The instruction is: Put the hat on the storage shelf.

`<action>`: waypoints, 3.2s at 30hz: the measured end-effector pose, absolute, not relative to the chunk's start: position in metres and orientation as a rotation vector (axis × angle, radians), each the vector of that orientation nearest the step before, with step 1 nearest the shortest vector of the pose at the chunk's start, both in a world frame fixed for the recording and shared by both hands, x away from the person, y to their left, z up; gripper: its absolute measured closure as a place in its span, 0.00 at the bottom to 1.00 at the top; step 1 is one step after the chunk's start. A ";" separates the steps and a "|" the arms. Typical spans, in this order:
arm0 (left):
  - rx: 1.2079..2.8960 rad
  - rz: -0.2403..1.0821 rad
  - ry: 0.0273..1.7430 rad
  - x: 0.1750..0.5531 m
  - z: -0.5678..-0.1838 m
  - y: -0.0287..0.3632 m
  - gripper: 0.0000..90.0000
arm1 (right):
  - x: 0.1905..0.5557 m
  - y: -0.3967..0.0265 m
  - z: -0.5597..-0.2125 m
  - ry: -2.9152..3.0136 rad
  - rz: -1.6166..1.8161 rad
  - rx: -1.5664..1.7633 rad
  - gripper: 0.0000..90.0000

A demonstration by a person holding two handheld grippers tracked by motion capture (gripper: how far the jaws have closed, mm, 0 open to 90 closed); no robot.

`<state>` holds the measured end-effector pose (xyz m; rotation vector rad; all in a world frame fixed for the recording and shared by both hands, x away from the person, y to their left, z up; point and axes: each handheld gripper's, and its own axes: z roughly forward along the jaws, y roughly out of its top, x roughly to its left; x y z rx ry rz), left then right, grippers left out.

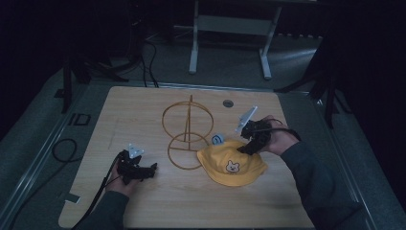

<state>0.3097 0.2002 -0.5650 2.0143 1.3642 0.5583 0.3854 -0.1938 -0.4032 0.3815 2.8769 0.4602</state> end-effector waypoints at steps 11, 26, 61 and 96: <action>2.014 0.558 1.364 0.310 -0.565 0.200 0.09 | 0.397 -0.177 -0.412 2.961 0.379 0.369 0.61; 2.014 0.559 1.364 0.310 -0.565 0.200 0.09 | 0.406 -0.168 -0.416 3.020 0.273 0.336 0.77; 2.016 0.556 1.365 0.310 -0.565 0.200 0.09 | 0.377 -0.179 -0.368 2.811 0.097 0.075 0.89; 2.017 0.555 1.365 0.310 -0.565 0.200 0.09 | 0.388 -0.208 -0.315 2.756 0.255 0.127 0.89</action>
